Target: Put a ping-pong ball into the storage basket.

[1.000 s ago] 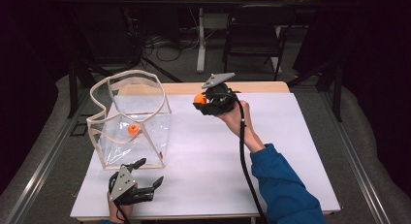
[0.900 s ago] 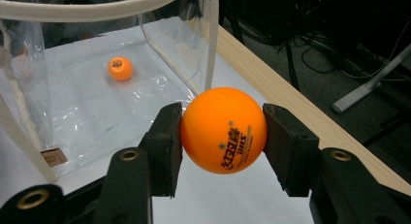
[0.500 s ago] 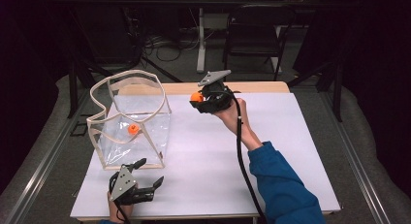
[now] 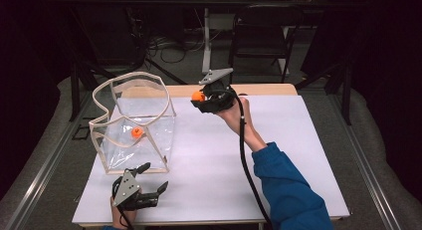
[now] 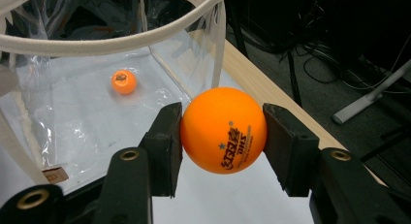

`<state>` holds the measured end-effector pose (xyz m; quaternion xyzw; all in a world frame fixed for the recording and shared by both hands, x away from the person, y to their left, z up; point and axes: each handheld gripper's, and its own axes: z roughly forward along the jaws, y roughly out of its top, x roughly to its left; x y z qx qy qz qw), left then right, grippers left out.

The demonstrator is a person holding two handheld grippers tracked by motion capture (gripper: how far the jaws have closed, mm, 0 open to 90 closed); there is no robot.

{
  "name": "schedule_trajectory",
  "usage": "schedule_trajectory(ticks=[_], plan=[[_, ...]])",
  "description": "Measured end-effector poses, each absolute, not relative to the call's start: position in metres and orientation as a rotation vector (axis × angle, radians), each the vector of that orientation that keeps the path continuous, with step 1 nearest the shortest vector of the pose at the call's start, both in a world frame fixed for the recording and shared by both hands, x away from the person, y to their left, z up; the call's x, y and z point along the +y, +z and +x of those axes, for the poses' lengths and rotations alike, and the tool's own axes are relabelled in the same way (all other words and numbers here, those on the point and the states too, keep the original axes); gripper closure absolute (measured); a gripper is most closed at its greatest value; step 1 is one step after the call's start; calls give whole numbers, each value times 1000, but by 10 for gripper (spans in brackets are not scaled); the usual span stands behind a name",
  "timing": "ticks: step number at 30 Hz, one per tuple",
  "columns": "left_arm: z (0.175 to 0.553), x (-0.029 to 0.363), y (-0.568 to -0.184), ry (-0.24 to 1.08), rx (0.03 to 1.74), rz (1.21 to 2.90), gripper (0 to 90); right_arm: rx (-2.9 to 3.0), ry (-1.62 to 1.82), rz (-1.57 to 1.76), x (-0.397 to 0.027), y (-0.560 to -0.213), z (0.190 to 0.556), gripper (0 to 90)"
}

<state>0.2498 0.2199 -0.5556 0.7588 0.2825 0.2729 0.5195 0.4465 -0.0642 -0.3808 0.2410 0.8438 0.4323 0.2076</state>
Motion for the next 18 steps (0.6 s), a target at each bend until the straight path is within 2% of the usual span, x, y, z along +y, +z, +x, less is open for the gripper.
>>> schedule_trajectory(ticks=[18], plan=[[250,220,-555,658,674,1815,158,2343,1215,629,-50,-369,446,510]])
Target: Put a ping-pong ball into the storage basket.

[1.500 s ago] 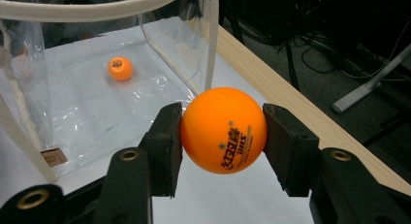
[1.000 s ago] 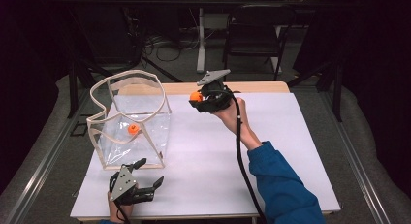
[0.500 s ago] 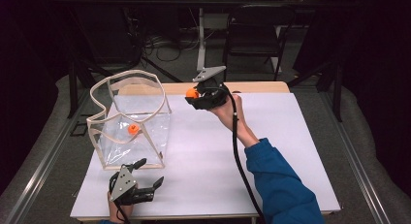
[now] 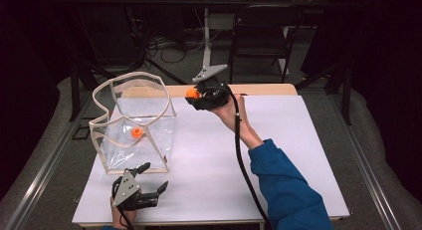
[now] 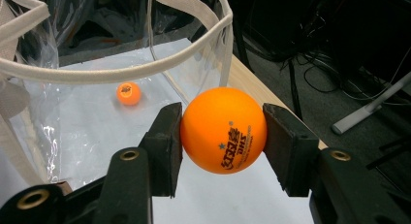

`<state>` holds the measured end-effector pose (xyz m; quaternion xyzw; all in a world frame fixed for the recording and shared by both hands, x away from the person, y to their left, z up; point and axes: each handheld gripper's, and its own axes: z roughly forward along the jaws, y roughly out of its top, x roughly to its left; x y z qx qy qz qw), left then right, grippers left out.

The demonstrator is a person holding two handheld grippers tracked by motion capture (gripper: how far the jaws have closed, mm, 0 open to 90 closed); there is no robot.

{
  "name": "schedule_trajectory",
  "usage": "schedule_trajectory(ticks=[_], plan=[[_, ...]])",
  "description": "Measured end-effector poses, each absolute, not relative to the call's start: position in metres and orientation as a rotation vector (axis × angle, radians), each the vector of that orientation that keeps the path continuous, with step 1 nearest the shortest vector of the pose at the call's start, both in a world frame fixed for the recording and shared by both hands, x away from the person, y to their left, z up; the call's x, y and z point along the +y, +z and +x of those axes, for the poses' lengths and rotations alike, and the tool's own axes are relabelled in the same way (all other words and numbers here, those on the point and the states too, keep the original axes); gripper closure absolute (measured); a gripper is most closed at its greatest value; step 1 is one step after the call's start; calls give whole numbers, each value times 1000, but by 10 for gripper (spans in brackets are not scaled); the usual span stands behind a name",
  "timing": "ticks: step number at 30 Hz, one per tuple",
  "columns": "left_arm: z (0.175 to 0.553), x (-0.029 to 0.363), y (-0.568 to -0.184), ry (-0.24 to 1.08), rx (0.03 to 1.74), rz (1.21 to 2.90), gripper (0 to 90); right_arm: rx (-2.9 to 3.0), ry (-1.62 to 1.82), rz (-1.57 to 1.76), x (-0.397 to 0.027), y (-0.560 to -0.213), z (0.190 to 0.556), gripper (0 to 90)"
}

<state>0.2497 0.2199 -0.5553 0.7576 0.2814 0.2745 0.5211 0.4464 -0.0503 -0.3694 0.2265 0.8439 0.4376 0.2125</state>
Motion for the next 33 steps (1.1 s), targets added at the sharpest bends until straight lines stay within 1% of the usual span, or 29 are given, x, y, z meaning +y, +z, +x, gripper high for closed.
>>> schedule_trajectory(ticks=[33], plan=[[249,220,-555,662,674,1812,158,2317,1247,598,-38,-354,446,510]])
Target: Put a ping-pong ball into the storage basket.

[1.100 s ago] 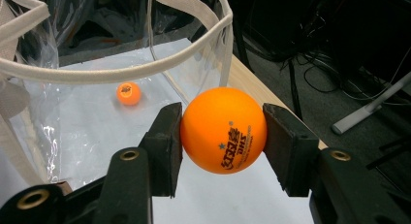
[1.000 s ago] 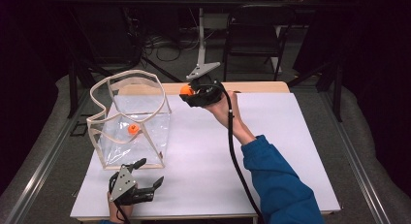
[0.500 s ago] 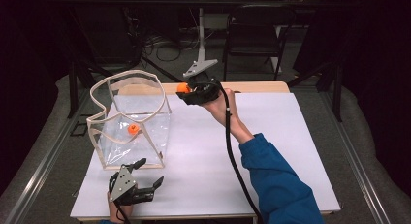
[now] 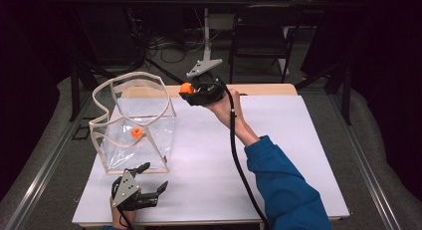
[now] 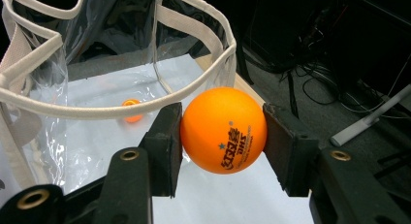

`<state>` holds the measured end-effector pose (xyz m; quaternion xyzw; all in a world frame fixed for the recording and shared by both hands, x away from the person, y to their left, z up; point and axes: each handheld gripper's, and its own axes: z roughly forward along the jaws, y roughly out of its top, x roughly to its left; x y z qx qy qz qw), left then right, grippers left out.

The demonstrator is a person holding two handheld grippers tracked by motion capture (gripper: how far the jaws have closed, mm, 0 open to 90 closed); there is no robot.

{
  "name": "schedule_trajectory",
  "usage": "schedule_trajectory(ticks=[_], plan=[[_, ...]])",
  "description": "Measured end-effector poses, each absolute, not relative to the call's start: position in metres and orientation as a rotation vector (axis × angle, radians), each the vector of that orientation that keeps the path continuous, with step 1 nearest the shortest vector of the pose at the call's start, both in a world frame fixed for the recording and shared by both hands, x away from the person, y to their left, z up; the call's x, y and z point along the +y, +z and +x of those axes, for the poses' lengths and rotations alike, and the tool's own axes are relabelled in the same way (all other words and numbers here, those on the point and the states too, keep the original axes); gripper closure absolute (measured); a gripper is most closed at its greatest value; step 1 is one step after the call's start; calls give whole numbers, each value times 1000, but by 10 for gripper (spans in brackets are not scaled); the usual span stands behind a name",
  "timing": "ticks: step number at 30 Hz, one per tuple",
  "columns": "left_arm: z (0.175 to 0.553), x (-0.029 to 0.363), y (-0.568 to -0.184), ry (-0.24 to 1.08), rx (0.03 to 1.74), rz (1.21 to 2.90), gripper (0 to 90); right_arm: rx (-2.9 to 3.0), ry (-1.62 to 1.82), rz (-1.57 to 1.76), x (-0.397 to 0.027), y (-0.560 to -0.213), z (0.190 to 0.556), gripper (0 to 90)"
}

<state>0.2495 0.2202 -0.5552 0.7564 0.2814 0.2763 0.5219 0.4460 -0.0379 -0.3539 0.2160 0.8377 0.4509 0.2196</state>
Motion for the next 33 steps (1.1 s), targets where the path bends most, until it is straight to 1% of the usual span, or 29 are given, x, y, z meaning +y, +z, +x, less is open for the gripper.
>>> schedule_trajectory(ticks=[33], plan=[[250,221,-555,660,672,1817,158,2294,1286,558,-26,-343,447,510]])
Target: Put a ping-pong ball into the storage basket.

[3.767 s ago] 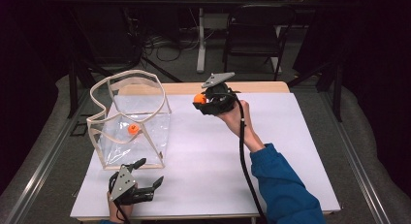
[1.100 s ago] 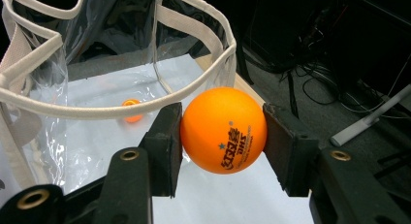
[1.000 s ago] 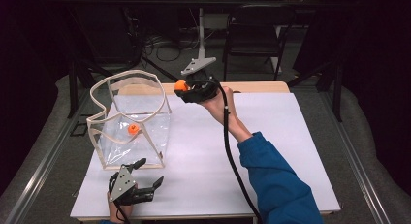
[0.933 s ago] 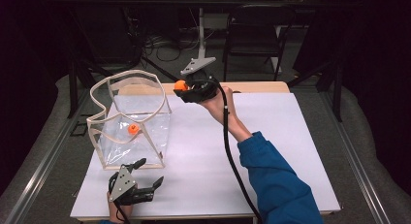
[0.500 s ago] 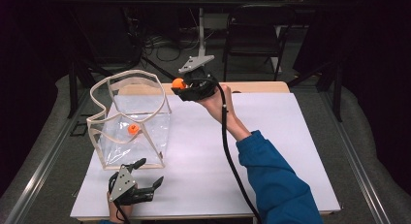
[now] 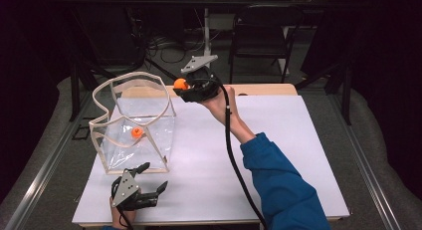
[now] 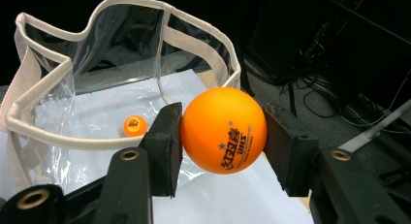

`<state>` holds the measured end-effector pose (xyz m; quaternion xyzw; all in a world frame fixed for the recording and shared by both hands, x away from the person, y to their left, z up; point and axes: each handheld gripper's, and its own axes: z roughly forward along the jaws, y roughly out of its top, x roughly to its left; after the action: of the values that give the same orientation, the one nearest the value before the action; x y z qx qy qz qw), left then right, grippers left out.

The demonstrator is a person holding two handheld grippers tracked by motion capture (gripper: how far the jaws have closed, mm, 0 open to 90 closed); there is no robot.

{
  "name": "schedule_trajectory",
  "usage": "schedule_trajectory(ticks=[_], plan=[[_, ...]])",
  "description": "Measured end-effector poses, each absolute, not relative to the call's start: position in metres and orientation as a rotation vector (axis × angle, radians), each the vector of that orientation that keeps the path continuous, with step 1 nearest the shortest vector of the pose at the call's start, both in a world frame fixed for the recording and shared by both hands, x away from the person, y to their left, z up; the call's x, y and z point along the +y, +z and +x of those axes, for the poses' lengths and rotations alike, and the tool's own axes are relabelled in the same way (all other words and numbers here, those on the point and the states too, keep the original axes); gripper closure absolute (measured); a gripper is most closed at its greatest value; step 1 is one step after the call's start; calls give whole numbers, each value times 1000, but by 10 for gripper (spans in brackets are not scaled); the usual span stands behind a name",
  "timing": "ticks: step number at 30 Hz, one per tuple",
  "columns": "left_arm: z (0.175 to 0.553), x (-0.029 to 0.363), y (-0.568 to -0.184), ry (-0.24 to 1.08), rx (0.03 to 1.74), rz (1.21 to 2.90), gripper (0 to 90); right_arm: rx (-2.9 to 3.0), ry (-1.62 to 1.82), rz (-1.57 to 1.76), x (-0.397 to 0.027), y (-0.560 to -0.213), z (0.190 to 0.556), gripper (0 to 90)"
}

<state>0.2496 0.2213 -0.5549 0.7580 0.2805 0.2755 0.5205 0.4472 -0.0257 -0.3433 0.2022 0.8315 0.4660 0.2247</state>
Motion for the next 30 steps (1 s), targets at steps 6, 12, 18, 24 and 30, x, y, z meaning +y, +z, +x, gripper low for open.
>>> schedule_trajectory(ticks=[6,12,18,24,30], plan=[[250,221,-555,661,673,1816,158,2292,1289,546,-22,-341,447,510],[250,222,-555,662,672,1815,158,2287,1303,542,-19,-339,448,510],[250,222,-555,660,675,1813,158,2285,1310,538,-15,-338,448,510],[250,222,-555,659,677,1810,158,2283,1326,535,-11,-336,449,511],[250,222,-555,659,677,1811,158,2280,1328,527,-7,-335,450,510]])
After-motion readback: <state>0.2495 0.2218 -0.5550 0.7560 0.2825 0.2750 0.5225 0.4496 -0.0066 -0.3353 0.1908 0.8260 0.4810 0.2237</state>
